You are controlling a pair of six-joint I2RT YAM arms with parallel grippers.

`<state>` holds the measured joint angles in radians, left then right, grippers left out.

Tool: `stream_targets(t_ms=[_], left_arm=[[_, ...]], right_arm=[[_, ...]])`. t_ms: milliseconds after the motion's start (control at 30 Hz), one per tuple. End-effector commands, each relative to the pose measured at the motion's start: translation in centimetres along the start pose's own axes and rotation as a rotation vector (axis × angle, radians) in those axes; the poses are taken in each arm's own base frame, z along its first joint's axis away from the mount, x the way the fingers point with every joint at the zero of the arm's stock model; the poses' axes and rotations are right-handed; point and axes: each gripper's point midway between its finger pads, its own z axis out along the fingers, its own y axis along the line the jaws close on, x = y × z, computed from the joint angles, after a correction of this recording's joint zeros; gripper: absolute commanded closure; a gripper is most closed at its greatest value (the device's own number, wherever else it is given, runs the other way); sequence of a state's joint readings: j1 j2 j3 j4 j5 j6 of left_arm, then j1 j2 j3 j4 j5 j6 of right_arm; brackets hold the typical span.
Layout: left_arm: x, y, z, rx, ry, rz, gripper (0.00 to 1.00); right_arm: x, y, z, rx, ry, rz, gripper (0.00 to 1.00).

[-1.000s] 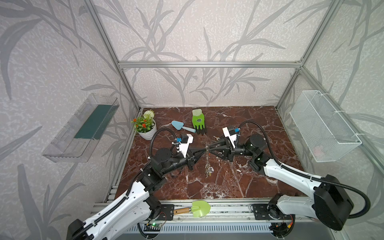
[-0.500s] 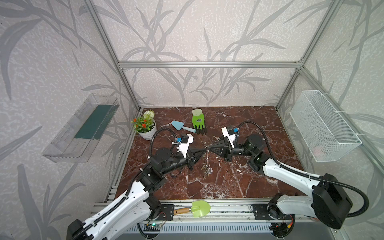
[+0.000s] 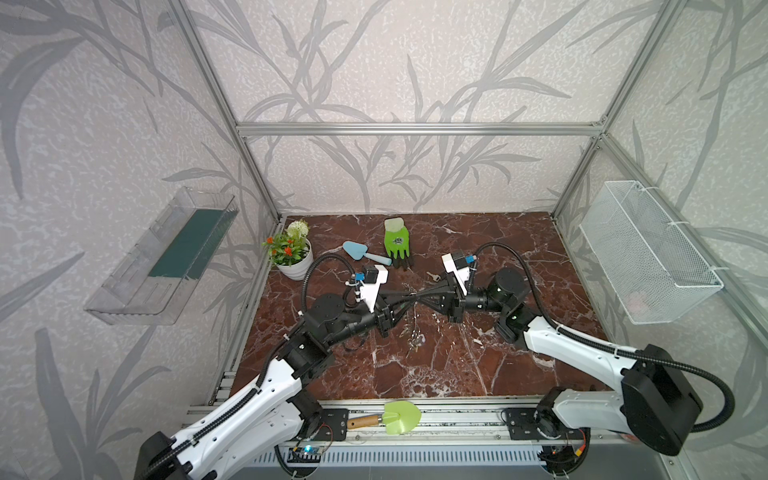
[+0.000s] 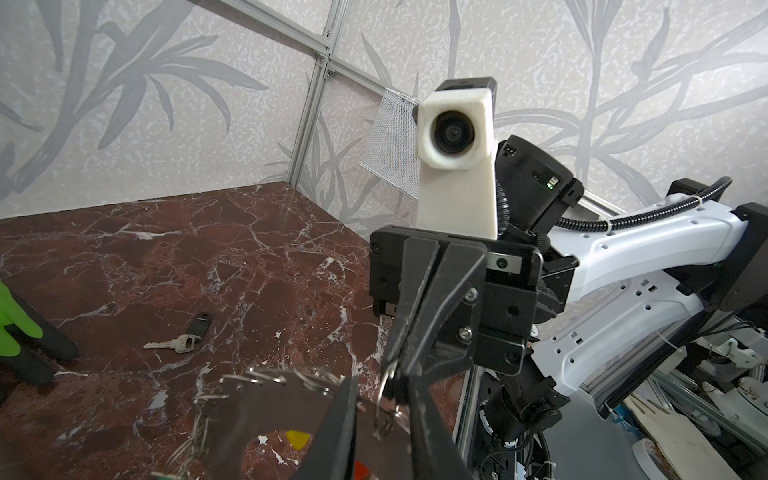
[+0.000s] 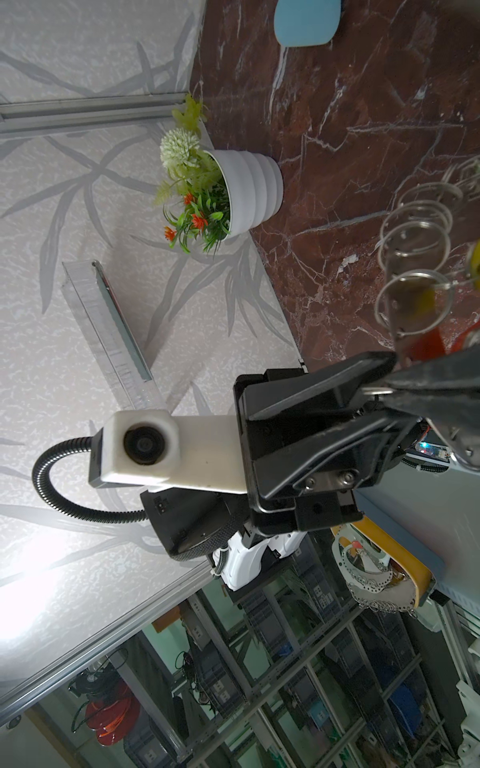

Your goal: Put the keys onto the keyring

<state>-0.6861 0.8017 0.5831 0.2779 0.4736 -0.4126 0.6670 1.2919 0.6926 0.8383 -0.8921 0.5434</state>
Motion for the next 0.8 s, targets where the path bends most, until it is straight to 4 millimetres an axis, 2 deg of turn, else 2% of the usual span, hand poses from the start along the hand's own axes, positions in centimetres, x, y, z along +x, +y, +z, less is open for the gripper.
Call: stream_targets(t_ms=[0,300,533,767], left_arm=[[-1.1,-0.7,-0.2,0.028,-0.035,0.014,0.73],[-0.6,-1.4,-0.1,0.084,-0.019,-0.007,0.79],[-0.5,-1.7,-0.3,0.1,-0.02,-0.002,0.77],[-0.5,-1.8,-0.3,0.106,-0.019,-0.003,0.85]], right_arm=[[-1.9,1.4,0.1,-0.04,-0.051,-0.064,1.0],[-2.2,1.4,0.0,-0.04,-0.069,-0.059,1.0],[-2.4,1.2,-0.2,-0.038,-0.08,-0.057,1.0],[-2.5,0.9,-0.3,-0.035,-0.092,-0.044,1.0]])
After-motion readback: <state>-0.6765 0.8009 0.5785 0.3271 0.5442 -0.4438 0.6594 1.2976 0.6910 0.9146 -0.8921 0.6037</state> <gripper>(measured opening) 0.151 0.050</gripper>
